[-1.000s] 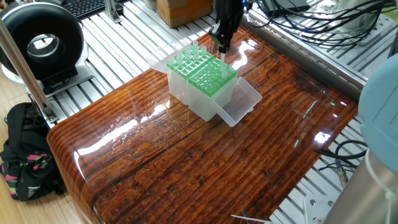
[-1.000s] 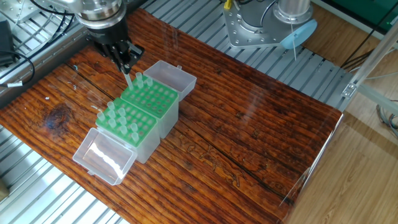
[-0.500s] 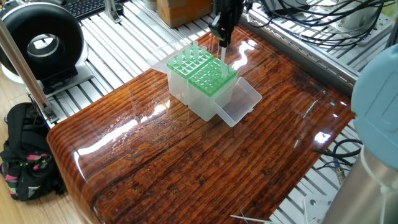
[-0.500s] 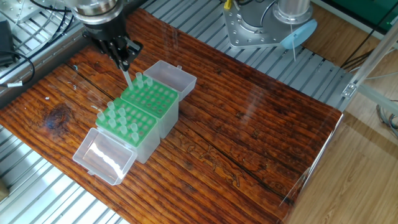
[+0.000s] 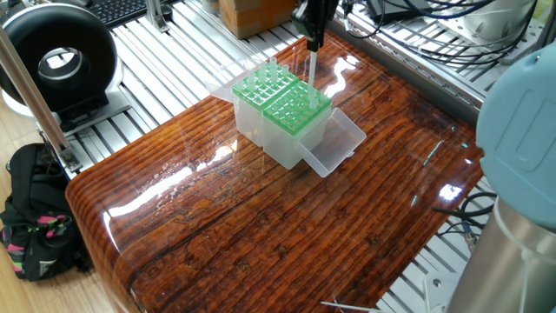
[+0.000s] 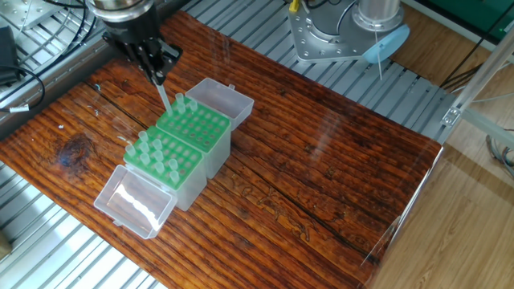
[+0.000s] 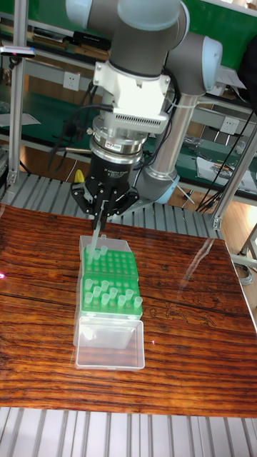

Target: Transfer all large pipette tips from one holder to another

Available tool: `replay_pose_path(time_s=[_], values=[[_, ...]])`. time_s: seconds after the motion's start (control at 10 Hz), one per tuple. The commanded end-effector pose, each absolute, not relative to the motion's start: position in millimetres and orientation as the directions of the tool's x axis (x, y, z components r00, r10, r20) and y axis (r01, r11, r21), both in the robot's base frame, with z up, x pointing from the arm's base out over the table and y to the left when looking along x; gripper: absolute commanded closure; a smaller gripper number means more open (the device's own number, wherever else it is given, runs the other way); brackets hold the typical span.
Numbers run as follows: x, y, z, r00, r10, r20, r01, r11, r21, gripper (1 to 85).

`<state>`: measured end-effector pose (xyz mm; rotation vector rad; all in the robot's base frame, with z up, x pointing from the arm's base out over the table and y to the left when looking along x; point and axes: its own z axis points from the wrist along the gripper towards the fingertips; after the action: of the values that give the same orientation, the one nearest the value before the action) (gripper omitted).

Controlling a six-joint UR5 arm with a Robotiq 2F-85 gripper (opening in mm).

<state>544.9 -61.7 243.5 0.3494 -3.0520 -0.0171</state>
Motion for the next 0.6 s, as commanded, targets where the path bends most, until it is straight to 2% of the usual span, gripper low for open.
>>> replay_pose_path(time_s=[0.0, 0.5], values=[[547.7, -58.2, 259.5, -0.971, -0.229, 0.066, -0.228, 0.973, 0.032, 72.0], [549.7, -57.8, 274.7, -0.969, -0.234, 0.074, -0.232, 0.972, 0.039, 72.0]])
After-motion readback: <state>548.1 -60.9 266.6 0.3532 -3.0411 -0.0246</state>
